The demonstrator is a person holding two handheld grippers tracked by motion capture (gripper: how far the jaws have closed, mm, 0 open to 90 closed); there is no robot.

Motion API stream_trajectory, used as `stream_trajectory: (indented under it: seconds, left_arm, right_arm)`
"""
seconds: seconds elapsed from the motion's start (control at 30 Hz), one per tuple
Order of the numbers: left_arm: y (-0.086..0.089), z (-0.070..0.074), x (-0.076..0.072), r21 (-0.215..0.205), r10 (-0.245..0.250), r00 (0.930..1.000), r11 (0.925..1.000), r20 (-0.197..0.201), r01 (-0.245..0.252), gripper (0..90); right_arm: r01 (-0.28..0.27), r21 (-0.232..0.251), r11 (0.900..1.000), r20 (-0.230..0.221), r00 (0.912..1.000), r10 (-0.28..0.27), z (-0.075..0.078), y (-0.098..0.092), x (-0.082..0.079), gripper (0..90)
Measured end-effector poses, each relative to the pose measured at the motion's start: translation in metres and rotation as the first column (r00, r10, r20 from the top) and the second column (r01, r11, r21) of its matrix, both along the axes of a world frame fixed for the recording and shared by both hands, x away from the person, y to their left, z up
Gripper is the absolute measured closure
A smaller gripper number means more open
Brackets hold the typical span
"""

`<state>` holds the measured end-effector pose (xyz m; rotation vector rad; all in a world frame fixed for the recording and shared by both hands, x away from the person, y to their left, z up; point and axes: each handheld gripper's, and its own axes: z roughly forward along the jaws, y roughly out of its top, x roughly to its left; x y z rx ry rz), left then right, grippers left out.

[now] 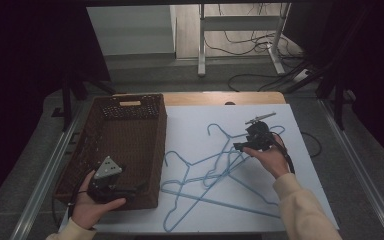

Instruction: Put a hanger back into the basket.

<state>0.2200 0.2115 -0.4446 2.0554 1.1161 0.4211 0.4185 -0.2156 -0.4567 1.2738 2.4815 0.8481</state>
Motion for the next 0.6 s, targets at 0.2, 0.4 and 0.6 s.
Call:
stream_trajectory:
  seconds: [0.2, 0.4, 0.6]
  left_arm:
    - [0.001, 0.0, 0.0, -0.005, -0.002, 1.0, 1.0, 0.0, 0.002, 17.0]
    - [0.003, 0.0, 0.001, -0.008, 0.007, 1.0, 0.9999, -0.001, -0.007, 17.0]
    - [0.003, -0.001, 0.001, -0.005, 0.006, 1.0, 1.0, -0.003, -0.006, 17.1]
  right_arm:
    - [0.015, -0.023, 1.0, -0.031, 0.9994, -0.016, -0.005, 0.011, 0.026, 35.8]
    - [0.014, -0.042, 0.999, -0.051, 0.9986, -0.016, -0.011, 0.026, 0.047, 38.9]
    - [0.006, -0.087, 0.996, -0.079, 0.9968, -0.013, -0.021, 0.043, 0.065, 45.5]
